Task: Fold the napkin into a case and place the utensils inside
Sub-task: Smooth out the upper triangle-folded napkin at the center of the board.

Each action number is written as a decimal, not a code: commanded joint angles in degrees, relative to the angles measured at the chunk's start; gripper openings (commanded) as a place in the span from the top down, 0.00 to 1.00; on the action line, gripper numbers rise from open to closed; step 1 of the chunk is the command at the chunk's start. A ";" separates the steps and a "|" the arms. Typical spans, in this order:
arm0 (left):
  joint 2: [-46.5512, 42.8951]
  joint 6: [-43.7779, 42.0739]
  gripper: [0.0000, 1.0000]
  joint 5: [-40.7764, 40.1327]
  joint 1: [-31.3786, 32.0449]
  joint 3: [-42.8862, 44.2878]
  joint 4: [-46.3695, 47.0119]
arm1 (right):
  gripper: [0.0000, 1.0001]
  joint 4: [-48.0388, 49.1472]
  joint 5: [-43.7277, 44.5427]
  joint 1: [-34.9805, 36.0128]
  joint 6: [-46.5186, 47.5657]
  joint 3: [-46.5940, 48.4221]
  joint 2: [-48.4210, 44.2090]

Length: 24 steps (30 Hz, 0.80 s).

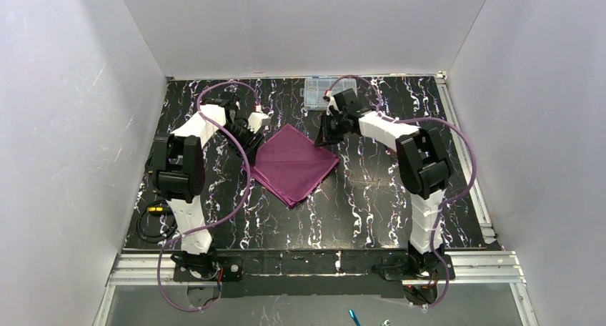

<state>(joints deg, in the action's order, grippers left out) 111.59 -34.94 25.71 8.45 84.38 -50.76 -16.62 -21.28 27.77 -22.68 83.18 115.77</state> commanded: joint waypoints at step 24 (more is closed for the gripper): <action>2.92 -3.19 0.77 -4.51 0.28 -2.64 5.03 | 0.99 4.03 -2.61 2.95 -2.90 9.46 9.55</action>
<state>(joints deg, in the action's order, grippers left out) 113.23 -37.12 21.61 8.49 82.91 -45.43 -14.37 -22.90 30.50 -25.34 90.24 123.96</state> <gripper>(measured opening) 0.243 0.036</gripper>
